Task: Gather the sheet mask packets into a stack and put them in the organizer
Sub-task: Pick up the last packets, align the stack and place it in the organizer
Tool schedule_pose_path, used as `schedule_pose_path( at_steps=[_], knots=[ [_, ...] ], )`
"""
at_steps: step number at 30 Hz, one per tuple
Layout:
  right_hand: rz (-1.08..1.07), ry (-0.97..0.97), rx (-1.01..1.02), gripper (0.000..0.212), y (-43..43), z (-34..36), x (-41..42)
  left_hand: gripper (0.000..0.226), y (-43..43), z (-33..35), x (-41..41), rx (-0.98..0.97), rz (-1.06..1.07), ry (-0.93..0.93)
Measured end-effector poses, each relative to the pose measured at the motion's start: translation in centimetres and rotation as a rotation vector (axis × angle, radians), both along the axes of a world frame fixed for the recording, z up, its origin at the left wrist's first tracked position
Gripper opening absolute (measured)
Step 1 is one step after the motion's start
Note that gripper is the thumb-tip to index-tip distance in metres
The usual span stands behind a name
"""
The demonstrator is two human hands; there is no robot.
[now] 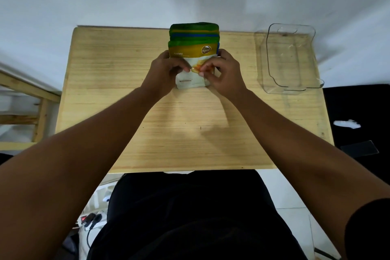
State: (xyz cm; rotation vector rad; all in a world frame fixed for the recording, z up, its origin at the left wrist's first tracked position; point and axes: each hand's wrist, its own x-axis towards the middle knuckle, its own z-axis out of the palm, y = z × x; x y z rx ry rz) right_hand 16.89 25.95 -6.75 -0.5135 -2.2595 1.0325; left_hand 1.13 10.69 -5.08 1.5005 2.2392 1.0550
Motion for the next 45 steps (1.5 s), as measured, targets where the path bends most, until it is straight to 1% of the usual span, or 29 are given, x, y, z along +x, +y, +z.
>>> schedule_pose_path(
  at_steps=[2, 4, 8, 10, 12, 13, 15, 18, 22, 26, 27, 31, 35, 40, 45],
  knots=[
    [0.002, 0.051, 0.063, 0.014, 0.6, 0.2, 0.1, 0.016, -0.2, 0.1, -0.3, 0.078, -0.044, 0.07],
    [0.01, 0.079, 0.1, 0.016, 0.9, 0.5, -0.1, 0.018, -0.1, 0.2, -0.3, 0.133, -0.06, 0.125],
    [0.024, 0.108, 0.174, 0.013, 1.6, 0.4, -0.3, 0.018, 0.3, 0.3, -0.2, 0.191, -0.049, 0.134],
    [0.032, 0.059, 0.152, 0.015, 1.5, -0.3, 0.0, 0.016, 0.4, 0.0, 0.1, 0.086, -0.079, 0.113],
    [0.032, -0.008, 0.14, 0.023, 1.4, -1.2, 0.5, 0.021, 0.4, -0.3, 0.2, -0.074, -0.101, 0.062],
    [0.029, -0.026, 0.136, 0.024, 1.4, -1.5, 0.5, 0.022, 0.4, -0.4, 0.2, -0.106, -0.094, 0.041],
    [0.025, -0.028, 0.118, 0.024, 1.6, -1.3, 0.3, 0.022, 0.4, -0.4, 0.0, -0.101, -0.069, 0.036],
    [0.014, 0.015, 0.132, 0.02, 1.8, -0.9, 0.0, 0.021, 0.4, -0.4, -0.1, -0.027, -0.061, 0.073],
    [0.005, -0.001, 0.099, 0.018, 1.6, -1.3, 0.1, 0.022, 0.4, -0.4, 0.1, -0.091, -0.075, 0.025],
    [-0.002, 0.026, 0.107, 0.013, 1.5, -0.8, 0.0, 0.018, 0.7, 0.2, -0.1, 0.033, -0.038, 0.041],
    [-0.009, 0.027, 0.1, 0.012, 1.4, -0.9, 0.0, 0.018, 0.8, 0.3, -0.1, 0.027, -0.036, 0.04],
    [-0.077, -0.003, 0.037, 0.011, 0.4, -1.6, 0.2, 0.022, 1.0, -0.2, 0.9, -0.111, 0.008, 0.009],
    [-0.115, -0.011, -0.007, 0.01, -0.4, -1.0, -0.1, 0.023, 1.3, 0.4, 1.6, -0.15, 0.081, -0.046],
    [-0.208, -0.017, -0.055, 0.015, -2.0, -0.2, -0.6, 0.039, 1.7, 1.2, 1.6, -0.271, 0.083, -0.151],
    [-0.252, -0.04, -0.119, 0.019, -3.1, 0.6, -1.9, 0.042, 1.7, 1.6, 1.5, -0.276, 0.114, -0.192]
  ],
)
